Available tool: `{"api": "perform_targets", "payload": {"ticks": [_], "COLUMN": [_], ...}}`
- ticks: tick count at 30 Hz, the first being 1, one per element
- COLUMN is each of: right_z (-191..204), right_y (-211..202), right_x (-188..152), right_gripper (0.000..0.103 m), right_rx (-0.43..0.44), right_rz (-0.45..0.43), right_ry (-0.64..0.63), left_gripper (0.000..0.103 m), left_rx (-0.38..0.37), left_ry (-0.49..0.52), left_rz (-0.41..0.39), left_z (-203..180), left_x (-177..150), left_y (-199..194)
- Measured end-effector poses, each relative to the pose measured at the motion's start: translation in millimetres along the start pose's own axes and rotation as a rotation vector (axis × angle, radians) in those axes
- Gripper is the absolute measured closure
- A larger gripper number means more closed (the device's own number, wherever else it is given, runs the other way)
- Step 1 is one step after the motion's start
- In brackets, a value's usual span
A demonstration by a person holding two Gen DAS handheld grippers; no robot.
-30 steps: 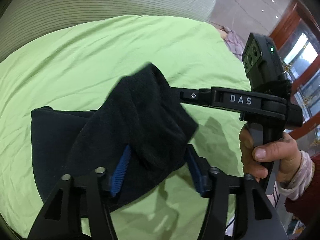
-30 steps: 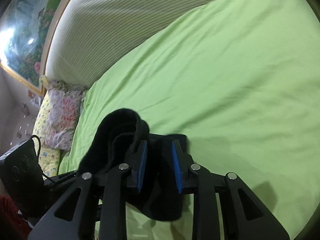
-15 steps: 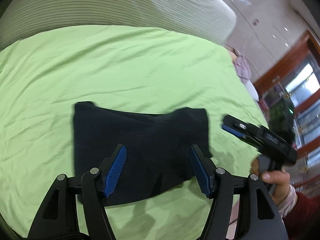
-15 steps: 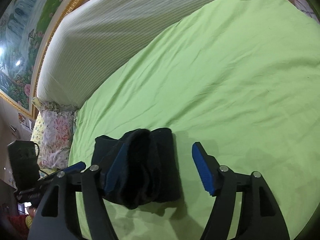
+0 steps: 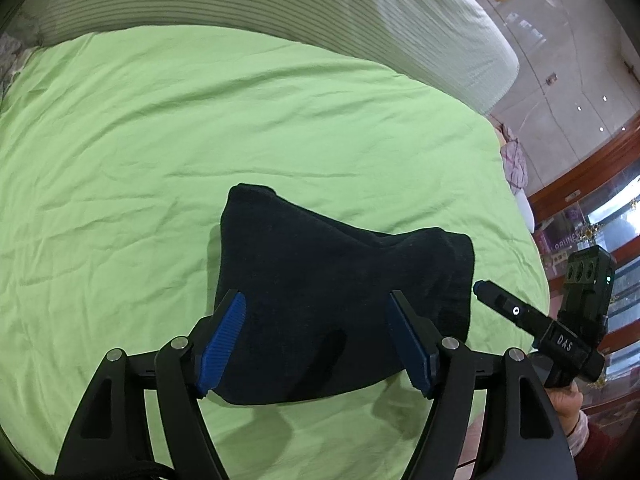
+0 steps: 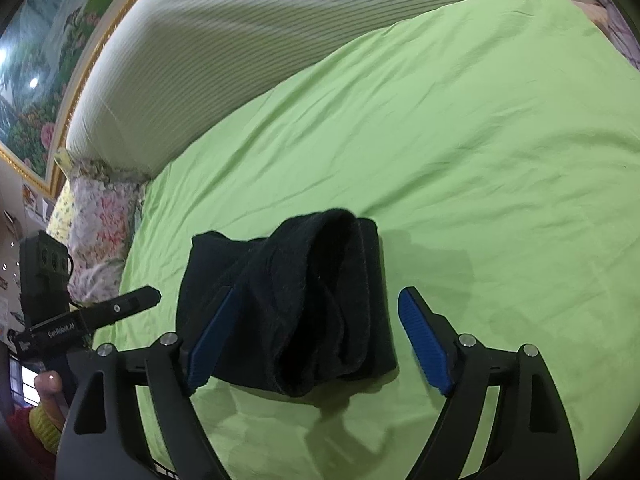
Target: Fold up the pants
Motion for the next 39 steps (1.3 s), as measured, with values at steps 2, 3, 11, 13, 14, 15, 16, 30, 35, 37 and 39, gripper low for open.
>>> {"api": "perform_targets", "payload": {"ticks": [2, 3, 11, 13, 14, 15, 16, 30, 35, 37, 39], "right_z": [1, 0, -17, -22, -24, -26, -27, -49, -45, -44, -43], "right_y": [3, 5, 16, 20, 23, 25, 27, 38, 41, 42, 44], "right_x": [-3, -5, -13, -15, -16, -17, -19, -26, -26, -26, -26], "right_gripper": [0.019, 0.018, 0.018, 0.018, 0.018, 0.018, 0.018, 0.015, 0.015, 0.015, 0.016], "right_rx": [-0.003, -0.003, 0.01, 0.002, -0.005, -0.006, -0.002, 0.003, 0.023, 0.038, 0.056], "right_rz": [0.008, 0.01, 0.031, 0.037, 0.043, 0.048, 0.052, 0.072, 0.083, 0.093, 0.104], "right_ry": [-0.003, -0.002, 0.058, 0.068, 0.07, 0.073, 0.079, 0.036, 0.032, 0.038, 0.05], "left_gripper": [0.026, 0.026, 0.025, 0.025, 0.025, 0.025, 0.025, 0.031, 0.038, 0.047, 0.051], "left_rx": [0.013, 0.017, 0.033, 0.04, 0.044, 0.049, 0.054, 0.002, -0.012, -0.037, -0.058], "left_ry": [-0.005, -0.011, -0.052, -0.052, -0.052, -0.05, -0.049, -0.168, -0.167, -0.175, -0.183], "left_rz": [0.008, 0.013, 0.076, 0.095, 0.101, 0.104, 0.11, 0.155, 0.156, 0.163, 0.167], "left_z": [2, 5, 16, 17, 17, 18, 18, 44, 47, 47, 51], "left_x": [1, 0, -3, -4, -5, -5, -7, -4, -5, -7, -7], "left_y": [4, 4, 31, 38, 43, 45, 49, 88, 93, 92, 90]}}
Point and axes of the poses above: each gripper's, at about its wrist camera, not at the fingertips, and y roughly the way its jaws point, z to its left, x to its top, the point moved 7 cm from there along y, roughly the way its jaws point, and after that the axes turned 13 degrees about x, right-handed, at the moved point
